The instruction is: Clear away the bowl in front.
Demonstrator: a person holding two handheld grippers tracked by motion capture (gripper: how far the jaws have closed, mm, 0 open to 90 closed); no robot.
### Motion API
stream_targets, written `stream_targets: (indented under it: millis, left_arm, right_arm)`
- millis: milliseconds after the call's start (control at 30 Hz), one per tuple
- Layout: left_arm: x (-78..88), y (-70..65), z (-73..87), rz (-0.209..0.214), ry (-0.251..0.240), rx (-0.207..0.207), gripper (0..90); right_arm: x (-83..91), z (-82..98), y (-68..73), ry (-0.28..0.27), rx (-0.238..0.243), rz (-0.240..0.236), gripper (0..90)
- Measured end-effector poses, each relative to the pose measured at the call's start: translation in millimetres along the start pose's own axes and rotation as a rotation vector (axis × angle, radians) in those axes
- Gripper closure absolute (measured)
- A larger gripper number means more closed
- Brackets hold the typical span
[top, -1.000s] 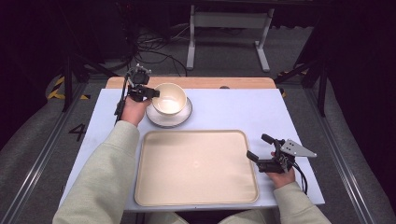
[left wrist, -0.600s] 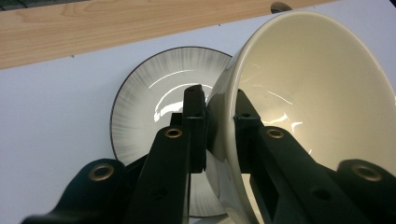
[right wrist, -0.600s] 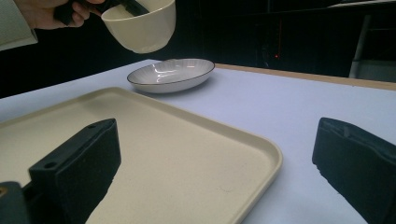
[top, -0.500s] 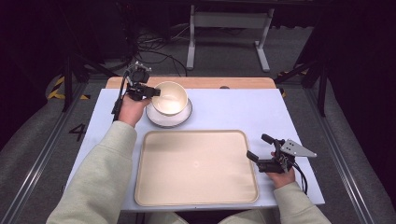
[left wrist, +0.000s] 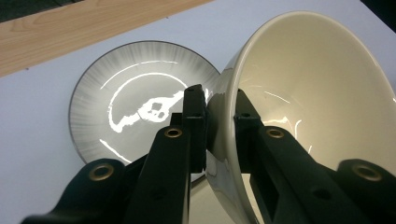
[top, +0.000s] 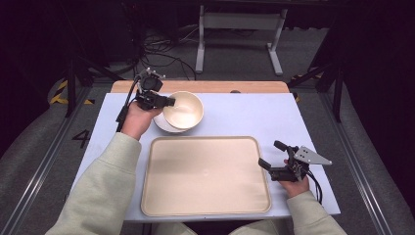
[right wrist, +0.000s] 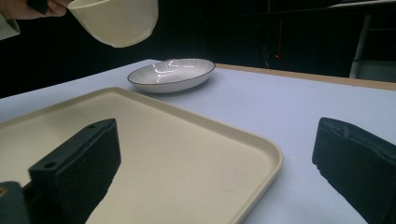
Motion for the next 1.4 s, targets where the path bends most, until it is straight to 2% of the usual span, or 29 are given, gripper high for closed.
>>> stream_targets:
  millis: [200,633,900,1067,1233,1400]
  left_arm:
    - [4.8,-15.4,1.6,0.039,0.008,-0.027,81.1]
    - [11.1,-52.5,5.8,0.123,0.042,-0.143,81.1]
    - [13.7,-70.1,8.8,0.155,0.061,-0.183,81.1]
    - [13.9,-85.7,11.5,0.19,0.08,-0.221,81.1]
    - [12.2,-97.1,14.2,0.218,0.099,-0.238,81.1]
    - [9.3,-103.9,17.0,0.248,0.128,-0.262,81.1]
  right_arm:
    - [0.0,0.0,0.1,0.0,-0.001,-0.002,1.4]
    - [0.0,0.0,0.1,-0.001,-0.007,-0.005,1.5]
    - [0.0,0.0,0.4,0.0,-0.009,-0.007,1.5]
    - [0.0,0.0,0.3,0.001,-0.01,-0.008,1.5]
    - [0.0,0.0,0.4,0.001,-0.011,-0.01,1.5]
    - [0.0,0.0,0.5,0.001,-0.012,-0.011,1.5]
Point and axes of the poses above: each handheld gripper's, and its own axes: x roughly backward along the jaws, z roughly out of its underside, y roughly to its left, the point moved 4 cm from there along -x, roughly forward along the jaws, and after that the axes turned 8 degrees about -y, right-handed, at the moved point
